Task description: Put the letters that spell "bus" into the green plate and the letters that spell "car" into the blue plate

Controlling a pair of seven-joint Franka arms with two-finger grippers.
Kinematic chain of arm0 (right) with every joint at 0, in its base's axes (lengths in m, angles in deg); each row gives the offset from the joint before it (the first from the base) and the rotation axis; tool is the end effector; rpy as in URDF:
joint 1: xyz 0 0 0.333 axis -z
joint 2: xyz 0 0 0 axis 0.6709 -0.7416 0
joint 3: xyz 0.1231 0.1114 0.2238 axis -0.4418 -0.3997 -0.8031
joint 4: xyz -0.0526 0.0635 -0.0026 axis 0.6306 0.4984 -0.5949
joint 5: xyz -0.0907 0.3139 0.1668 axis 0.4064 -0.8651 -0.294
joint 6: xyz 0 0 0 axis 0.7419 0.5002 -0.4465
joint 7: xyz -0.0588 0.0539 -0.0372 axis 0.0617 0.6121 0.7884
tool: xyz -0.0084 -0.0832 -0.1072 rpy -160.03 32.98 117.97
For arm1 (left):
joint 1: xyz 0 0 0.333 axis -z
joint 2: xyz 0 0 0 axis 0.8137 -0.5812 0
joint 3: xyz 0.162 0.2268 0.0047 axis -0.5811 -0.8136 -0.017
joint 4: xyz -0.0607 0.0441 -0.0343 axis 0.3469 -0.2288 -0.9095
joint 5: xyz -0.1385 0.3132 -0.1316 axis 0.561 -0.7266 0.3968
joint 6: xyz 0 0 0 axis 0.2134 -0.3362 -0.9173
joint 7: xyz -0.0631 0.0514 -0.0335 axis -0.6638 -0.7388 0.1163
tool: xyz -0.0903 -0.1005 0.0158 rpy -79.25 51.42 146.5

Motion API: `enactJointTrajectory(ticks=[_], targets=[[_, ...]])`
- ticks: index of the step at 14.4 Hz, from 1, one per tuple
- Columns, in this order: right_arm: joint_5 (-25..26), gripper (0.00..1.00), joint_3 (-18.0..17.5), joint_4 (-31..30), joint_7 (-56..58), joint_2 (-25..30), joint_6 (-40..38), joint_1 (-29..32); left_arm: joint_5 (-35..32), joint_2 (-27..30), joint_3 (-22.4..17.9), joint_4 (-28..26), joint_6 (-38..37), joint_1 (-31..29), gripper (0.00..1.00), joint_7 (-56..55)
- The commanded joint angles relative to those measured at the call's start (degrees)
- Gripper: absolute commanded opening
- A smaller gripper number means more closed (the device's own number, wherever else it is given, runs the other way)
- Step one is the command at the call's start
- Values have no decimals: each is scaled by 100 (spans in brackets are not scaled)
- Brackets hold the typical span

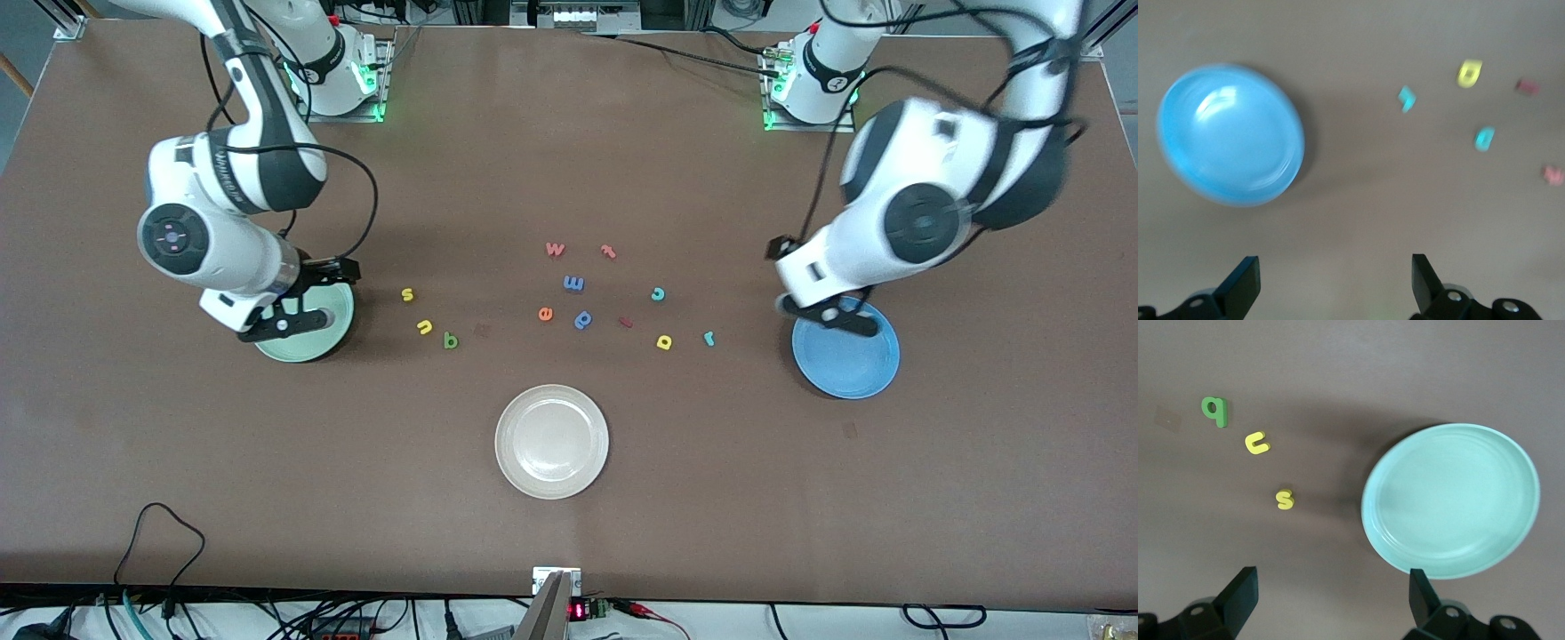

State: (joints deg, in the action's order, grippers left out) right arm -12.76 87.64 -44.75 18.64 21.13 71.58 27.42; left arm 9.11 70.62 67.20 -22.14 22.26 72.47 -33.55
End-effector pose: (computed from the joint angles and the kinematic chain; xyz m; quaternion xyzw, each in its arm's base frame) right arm 0.5303 0.1357 0.2821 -0.9879 -0.1109 0.1080 0.0009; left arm 0.5401 -0.1913 0.3371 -0.9815 0.1360 0.1313 0.0291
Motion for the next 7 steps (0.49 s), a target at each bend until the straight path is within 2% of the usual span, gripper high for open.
enactJointTrajectory(ticks=[1,4,5,7], targets=[[-79,91,27,-822,-92,278,841,-216,-24,-662,-51,128,1051,430,100,-337],[-79,73,-78,-1279,-214,261,1484,-304,-24,-1339,-51,110,2274,546,100,-337],[-70,69,-96,-1412,-241,226,1686,-330,-24,-1541,-51,110,2590,589,100,-346],[-70,69,-96,-1544,-241,121,1968,-488,-24,-1762,-51,84,3040,773,100,-346]])
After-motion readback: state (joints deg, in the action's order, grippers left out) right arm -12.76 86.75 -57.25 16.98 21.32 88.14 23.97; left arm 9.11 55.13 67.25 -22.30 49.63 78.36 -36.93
